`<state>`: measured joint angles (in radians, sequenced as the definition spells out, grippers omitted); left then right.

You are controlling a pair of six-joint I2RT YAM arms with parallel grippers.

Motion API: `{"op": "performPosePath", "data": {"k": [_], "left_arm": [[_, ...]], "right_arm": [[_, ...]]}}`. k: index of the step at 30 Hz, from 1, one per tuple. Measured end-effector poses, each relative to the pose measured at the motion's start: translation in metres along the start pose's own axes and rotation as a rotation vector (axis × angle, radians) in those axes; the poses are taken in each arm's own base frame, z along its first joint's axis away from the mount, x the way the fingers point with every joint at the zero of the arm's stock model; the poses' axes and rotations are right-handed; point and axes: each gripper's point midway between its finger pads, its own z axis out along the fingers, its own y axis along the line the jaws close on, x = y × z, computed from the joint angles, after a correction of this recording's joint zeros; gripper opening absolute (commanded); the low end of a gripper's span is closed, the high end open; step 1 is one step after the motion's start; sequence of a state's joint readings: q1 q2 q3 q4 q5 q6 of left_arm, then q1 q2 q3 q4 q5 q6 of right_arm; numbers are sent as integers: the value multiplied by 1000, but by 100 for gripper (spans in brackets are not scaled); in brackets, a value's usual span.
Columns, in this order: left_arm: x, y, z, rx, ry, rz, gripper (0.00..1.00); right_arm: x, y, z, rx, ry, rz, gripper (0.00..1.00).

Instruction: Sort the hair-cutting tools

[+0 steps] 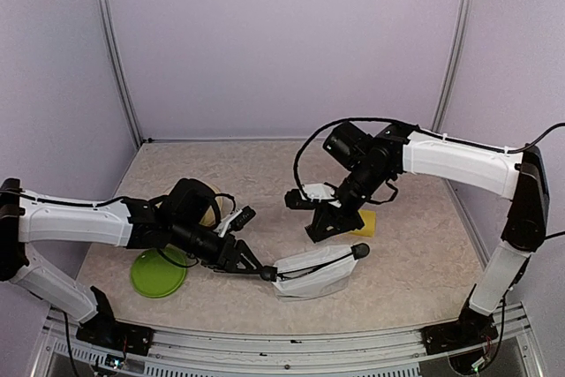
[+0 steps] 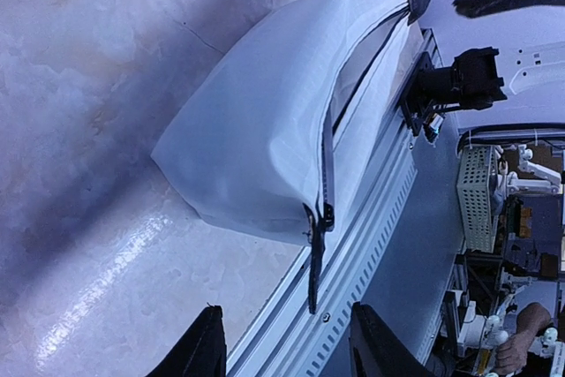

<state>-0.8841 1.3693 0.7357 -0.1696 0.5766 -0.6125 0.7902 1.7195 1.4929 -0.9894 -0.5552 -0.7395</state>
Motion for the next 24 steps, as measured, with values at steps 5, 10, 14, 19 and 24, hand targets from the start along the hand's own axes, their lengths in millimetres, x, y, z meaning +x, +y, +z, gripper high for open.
{"op": "performPosePath", "data": {"k": [5,10,14,19,24], "left_arm": [[-6,-9,5,70,-18,-12,43],[-3,-6,16,97,6,-42,39],[-2,-6,19,117,15,-55,30],[-3,-10,21,148,19,-62,21],[-2,-10,24,160,27,-67,13]], "right_arm": [[-1,9,32,28,74,-100,20],[-6,17,51,34,103,-178,22],[4,26,68,42,150,-234,22],[10,37,83,22,183,-261,22],[5,37,85,31,171,-277,22]]}}
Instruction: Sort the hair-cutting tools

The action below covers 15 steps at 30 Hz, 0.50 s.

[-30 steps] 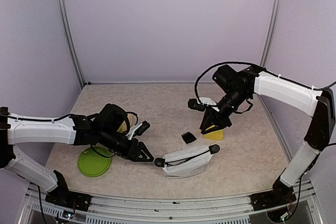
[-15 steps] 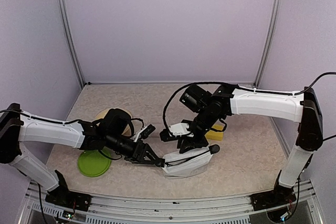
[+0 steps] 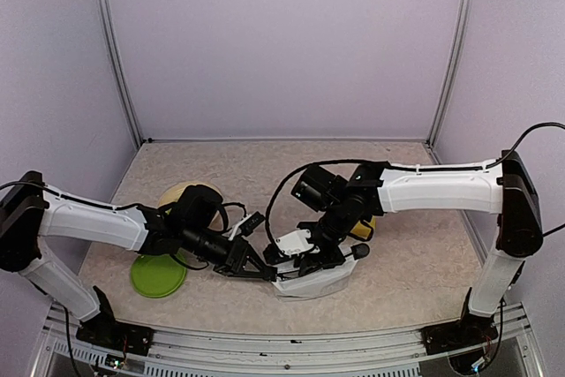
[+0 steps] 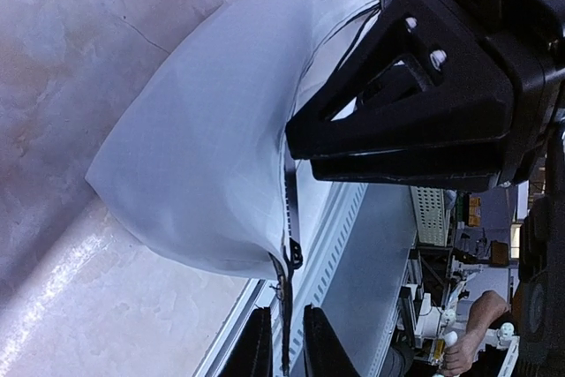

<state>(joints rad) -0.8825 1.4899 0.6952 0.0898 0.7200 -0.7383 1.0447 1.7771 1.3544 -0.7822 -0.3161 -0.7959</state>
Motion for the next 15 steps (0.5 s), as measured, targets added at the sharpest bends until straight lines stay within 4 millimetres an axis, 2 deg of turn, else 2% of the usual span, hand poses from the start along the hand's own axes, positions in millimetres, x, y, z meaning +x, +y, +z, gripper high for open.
{"op": "performPosePath", "data": {"k": [15], "left_arm": [[5,4,2,10,11,-3,6]], "right_arm": [[-8,10,11,-1,10,-37,21]]}}
